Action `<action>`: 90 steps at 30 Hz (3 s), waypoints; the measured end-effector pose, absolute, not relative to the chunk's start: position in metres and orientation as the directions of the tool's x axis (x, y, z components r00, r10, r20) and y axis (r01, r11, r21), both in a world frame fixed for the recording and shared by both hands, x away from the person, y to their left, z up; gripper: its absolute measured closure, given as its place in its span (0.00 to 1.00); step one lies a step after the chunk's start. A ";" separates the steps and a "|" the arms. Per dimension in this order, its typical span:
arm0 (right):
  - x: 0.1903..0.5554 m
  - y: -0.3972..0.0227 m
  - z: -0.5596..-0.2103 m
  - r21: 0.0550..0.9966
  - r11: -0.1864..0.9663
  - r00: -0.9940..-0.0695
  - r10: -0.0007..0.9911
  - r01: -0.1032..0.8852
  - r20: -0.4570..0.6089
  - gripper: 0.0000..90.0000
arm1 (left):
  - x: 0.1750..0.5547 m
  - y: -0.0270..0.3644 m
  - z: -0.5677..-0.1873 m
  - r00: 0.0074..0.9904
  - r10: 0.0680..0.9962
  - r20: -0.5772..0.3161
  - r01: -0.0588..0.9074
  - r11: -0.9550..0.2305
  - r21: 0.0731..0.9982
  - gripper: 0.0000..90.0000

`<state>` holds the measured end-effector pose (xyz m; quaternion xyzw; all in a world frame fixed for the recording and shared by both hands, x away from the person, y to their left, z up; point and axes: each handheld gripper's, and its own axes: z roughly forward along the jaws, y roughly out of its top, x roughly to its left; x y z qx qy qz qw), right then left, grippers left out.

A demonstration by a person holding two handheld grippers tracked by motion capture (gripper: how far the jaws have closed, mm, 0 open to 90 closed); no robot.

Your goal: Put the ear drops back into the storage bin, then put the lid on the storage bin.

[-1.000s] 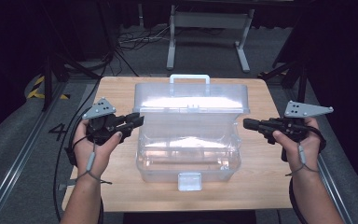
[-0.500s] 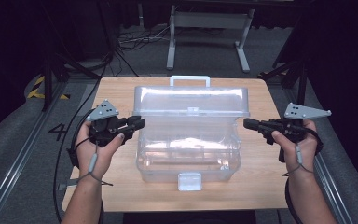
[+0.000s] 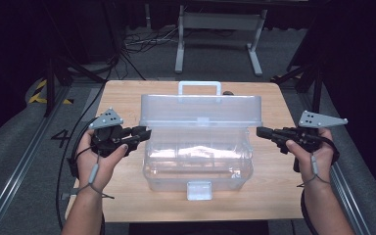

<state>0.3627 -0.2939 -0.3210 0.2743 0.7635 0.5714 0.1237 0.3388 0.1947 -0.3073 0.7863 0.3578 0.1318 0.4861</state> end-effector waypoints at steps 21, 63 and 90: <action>0.354 -0.294 -0.326 0.924 0.248 -0.833 0.541 0.292 0.118 1.00 | 0.323 0.209 -0.299 0.752 0.640 -0.156 0.492 -0.388 0.779 0.61; 0.339 -0.292 -0.342 0.864 0.356 -0.849 0.510 0.355 0.139 1.00 | 0.359 0.262 -0.329 0.621 0.775 -0.116 0.508 -0.286 0.812 0.47; 0.332 -0.292 -0.354 0.816 0.419 -0.853 0.497 0.398 0.160 1.00 | 0.372 0.263 -0.340 0.600 0.791 -0.120 0.531 -0.281 0.799 0.47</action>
